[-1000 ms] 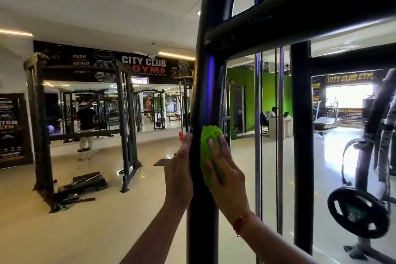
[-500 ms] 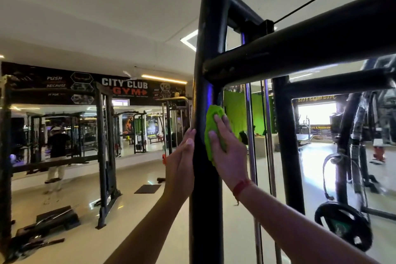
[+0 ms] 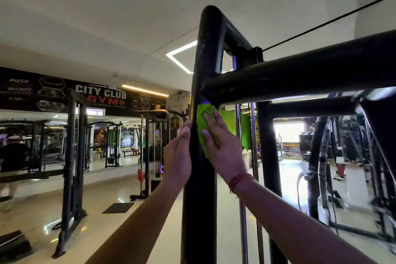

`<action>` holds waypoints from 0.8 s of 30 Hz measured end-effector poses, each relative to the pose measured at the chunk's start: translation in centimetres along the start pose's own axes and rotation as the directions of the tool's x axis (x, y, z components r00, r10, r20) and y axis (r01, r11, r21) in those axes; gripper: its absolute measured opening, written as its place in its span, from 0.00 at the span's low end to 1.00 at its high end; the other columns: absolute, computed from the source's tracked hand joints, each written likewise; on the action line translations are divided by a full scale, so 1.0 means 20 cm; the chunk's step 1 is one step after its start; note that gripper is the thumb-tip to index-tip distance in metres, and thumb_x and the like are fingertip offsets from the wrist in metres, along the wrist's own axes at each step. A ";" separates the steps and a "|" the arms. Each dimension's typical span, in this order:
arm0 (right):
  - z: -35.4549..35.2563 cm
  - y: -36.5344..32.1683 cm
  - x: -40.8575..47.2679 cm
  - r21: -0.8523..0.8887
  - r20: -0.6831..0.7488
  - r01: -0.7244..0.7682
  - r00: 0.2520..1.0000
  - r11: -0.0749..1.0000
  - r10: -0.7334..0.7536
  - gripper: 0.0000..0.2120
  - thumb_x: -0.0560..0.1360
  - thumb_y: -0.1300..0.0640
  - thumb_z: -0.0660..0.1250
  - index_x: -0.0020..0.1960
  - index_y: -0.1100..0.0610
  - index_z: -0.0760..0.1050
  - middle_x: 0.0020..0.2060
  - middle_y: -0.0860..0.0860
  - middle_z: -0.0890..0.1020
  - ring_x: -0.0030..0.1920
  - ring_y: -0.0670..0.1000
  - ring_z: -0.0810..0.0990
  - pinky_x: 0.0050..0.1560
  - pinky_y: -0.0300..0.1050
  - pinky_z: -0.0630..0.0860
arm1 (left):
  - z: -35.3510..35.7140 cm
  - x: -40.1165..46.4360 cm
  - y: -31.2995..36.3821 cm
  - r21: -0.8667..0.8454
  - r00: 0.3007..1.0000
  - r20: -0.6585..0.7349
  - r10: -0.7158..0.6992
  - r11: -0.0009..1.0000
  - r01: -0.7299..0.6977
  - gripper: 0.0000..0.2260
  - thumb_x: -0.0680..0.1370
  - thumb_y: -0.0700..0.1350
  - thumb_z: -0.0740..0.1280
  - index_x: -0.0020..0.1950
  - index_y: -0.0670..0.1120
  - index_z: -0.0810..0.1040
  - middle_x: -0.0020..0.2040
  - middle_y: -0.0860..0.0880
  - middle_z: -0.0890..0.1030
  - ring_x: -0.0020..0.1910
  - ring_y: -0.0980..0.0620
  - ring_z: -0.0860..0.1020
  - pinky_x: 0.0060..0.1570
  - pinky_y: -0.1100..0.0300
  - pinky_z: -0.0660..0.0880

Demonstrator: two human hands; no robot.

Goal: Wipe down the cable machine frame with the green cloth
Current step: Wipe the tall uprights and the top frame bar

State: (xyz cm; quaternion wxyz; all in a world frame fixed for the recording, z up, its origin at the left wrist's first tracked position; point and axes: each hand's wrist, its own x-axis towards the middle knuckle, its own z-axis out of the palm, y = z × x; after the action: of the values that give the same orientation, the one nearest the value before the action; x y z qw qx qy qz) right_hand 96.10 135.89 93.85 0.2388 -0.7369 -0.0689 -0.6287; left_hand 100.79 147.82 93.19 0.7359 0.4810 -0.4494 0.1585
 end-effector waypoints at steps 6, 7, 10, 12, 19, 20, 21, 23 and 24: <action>-0.01 0.02 -0.06 -0.005 0.000 0.005 1.000 1.000 -0.005 0.22 0.82 0.52 0.65 0.75 0.43 0.69 0.78 0.41 0.62 0.77 0.52 0.64 0.73 0.54 0.70 | 0.01 0.11 0.02 0.128 1.000 -0.024 0.010 0.992 -0.006 0.17 0.85 0.57 0.57 0.65 0.56 0.81 0.58 0.56 0.85 0.58 0.60 0.81 0.61 0.56 0.77; -0.01 0.01 -0.01 -0.006 0.000 0.000 1.000 1.000 0.000 0.22 0.82 0.52 0.65 0.75 0.43 0.69 0.78 0.42 0.62 0.77 0.53 0.64 0.73 0.55 0.70 | 0.01 0.12 0.03 0.135 1.000 -0.015 0.014 0.991 -0.012 0.17 0.85 0.57 0.57 0.66 0.55 0.81 0.58 0.55 0.85 0.57 0.60 0.81 0.59 0.60 0.77; -0.01 -0.02 0.06 -0.011 0.003 -0.019 1.000 1.000 0.019 0.22 0.82 0.53 0.65 0.75 0.43 0.69 0.78 0.44 0.64 0.78 0.52 0.64 0.75 0.53 0.66 | 0.02 0.14 0.06 0.133 0.999 -0.013 0.035 0.991 -0.033 0.16 0.86 0.54 0.56 0.65 0.55 0.81 0.57 0.57 0.84 0.55 0.64 0.80 0.51 0.73 0.74; -0.03 -0.04 0.04 -0.055 0.050 -0.022 0.998 0.998 0.025 0.21 0.82 0.54 0.66 0.74 0.44 0.71 0.77 0.45 0.65 0.77 0.51 0.65 0.75 0.52 0.66 | 0.02 0.15 0.06 0.097 0.999 0.001 0.032 0.995 -0.032 0.15 0.86 0.53 0.56 0.60 0.58 0.82 0.51 0.60 0.85 0.51 0.68 0.80 0.48 0.75 0.73; -0.22 -0.24 0.29 -0.642 0.146 0.447 0.869 0.623 -0.473 0.22 0.81 0.62 0.64 0.74 0.52 0.71 0.76 0.51 0.69 0.78 0.57 0.63 0.68 0.52 0.70 | 0.03 0.30 0.03 0.173 0.992 0.014 0.129 0.976 -0.129 0.18 0.86 0.57 0.53 0.56 0.60 0.83 0.47 0.50 0.86 0.46 0.59 0.82 0.44 0.66 0.74; -0.25 -0.26 0.34 -0.731 0.145 0.416 0.869 0.541 -0.473 0.21 0.82 0.62 0.60 0.74 0.53 0.72 0.75 0.52 0.70 0.78 0.58 0.63 0.69 0.54 0.70 | 0.04 0.33 0.03 0.189 0.985 0.025 0.169 0.967 -0.171 0.19 0.85 0.58 0.53 0.61 0.57 0.83 0.54 0.50 0.86 0.52 0.59 0.81 0.51 0.66 0.75; -0.26 -0.27 0.38 -0.806 0.158 0.369 0.888 0.463 -0.433 0.22 0.81 0.61 0.54 0.73 0.54 0.73 0.74 0.54 0.72 0.78 0.59 0.64 0.71 0.57 0.70 | 0.05 0.36 0.02 0.176 0.978 0.042 0.205 0.962 -0.209 0.21 0.84 0.59 0.53 0.66 0.54 0.81 0.63 0.50 0.83 0.60 0.59 0.79 0.61 0.63 0.74; -0.27 -0.26 0.40 -0.892 0.243 0.345 0.910 0.290 -0.336 0.27 0.79 0.58 0.47 0.75 0.54 0.70 0.74 0.55 0.72 0.77 0.60 0.64 0.73 0.61 0.67 | 0.07 0.39 0.04 0.179 0.965 0.092 0.246 0.949 -0.259 0.24 0.83 0.59 0.52 0.71 0.50 0.77 0.73 0.51 0.74 0.72 0.58 0.70 0.73 0.61 0.65; -0.27 -0.24 0.39 -0.906 0.286 0.363 0.905 0.220 -0.314 0.28 0.79 0.57 0.47 0.76 0.53 0.69 0.74 0.55 0.71 0.77 0.60 0.64 0.74 0.61 0.65 | 0.07 0.41 0.06 0.197 0.958 0.113 0.265 0.939 -0.283 0.23 0.84 0.58 0.52 0.72 0.49 0.76 0.75 0.51 0.71 0.75 0.57 0.67 0.74 0.62 0.61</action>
State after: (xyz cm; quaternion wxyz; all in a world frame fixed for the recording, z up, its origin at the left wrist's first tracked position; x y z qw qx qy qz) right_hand 90.89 136.25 103.18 -0.3827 -0.7132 0.1497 -0.5678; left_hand 103.77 145.49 100.71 0.6317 0.4951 -0.5236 0.2857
